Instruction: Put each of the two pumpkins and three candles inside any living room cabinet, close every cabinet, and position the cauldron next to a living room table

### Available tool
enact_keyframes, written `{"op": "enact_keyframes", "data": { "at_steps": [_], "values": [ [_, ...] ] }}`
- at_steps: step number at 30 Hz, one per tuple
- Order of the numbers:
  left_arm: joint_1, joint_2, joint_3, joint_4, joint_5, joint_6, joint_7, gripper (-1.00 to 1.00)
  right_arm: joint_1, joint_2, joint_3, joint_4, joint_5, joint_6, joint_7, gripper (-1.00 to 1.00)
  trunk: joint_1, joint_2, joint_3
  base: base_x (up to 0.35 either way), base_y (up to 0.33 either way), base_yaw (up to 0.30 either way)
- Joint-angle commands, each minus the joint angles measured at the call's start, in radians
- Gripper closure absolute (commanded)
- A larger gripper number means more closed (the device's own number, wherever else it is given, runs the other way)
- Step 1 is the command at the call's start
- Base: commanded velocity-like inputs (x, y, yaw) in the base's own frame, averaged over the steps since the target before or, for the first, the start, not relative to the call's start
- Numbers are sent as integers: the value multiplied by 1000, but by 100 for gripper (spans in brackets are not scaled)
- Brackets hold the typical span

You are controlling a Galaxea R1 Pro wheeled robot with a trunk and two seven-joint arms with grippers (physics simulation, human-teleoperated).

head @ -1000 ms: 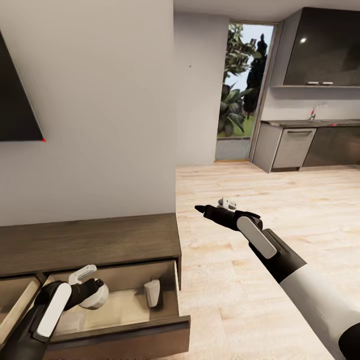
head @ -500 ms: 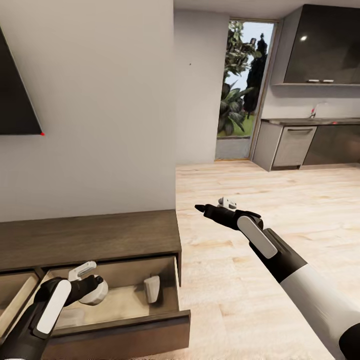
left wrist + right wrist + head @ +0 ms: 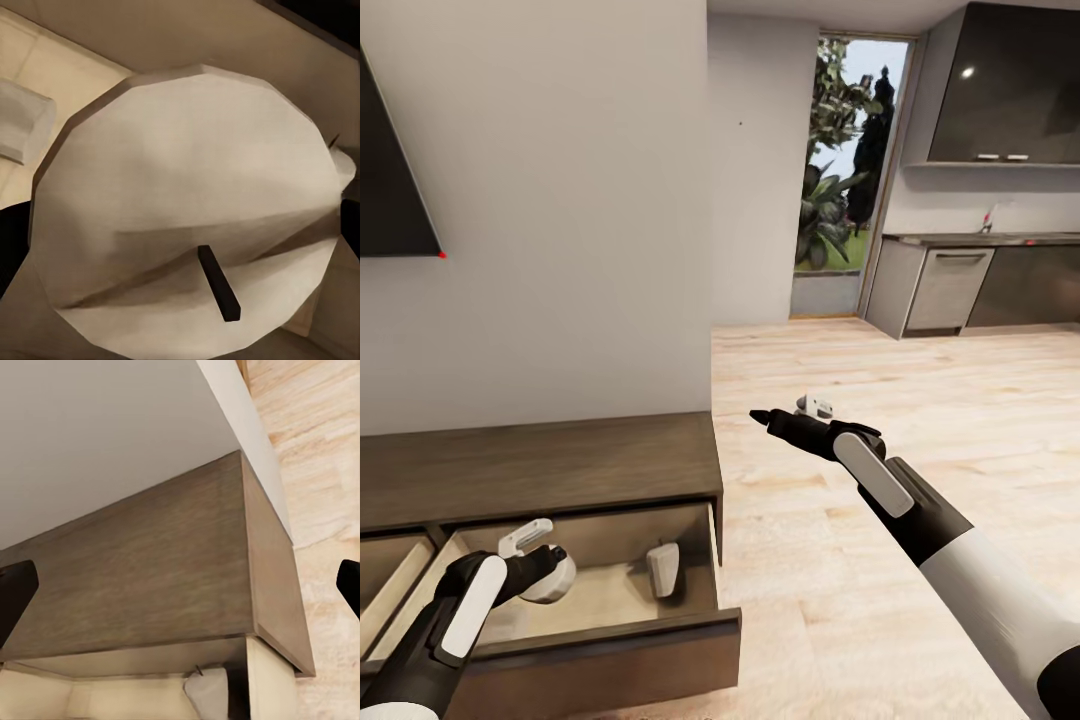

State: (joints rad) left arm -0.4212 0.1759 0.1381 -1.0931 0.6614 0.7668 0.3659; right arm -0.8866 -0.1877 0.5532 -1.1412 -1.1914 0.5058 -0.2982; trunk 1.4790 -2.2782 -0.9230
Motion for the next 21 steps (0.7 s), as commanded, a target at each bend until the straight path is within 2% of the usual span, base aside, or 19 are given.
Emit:
{"op": "enact_keyframes", "data": {
  "at_steps": [1, 6, 8, 12, 21],
  "values": [
    [-1, 0, 0, -1, 10, 2, 10, 100, -1, -1, 3, -2, -10, -1, -9, -100, 4, -8, -4, 0, 0, 0],
    [-1, -1, 0, -1, 10, -4, 10, 100, 0, -1, 4, 0, -10, -7, -9, -100, 23, -43, -20, 0, 0, 0],
    [-1, -3, -3, -1, 11, -24, 10, 100, -1, -1, 7, 0, -10, -36, -8, -100, 31, -57, -26, 0, 0, 0],
    [-1, -2, -13, -1, 11, -42, 10, 100, -1, -1, 9, 0, -10, -61, -7, -100, 31, -57, -26, 0, 0, 0],
    [-1, -2, -17, -1, 11, -46, 10, 100, -1, -1, 10, 0, -10, -65, -7, -100, 31, -57, -26, 29, 0, 0]
  ]
}}
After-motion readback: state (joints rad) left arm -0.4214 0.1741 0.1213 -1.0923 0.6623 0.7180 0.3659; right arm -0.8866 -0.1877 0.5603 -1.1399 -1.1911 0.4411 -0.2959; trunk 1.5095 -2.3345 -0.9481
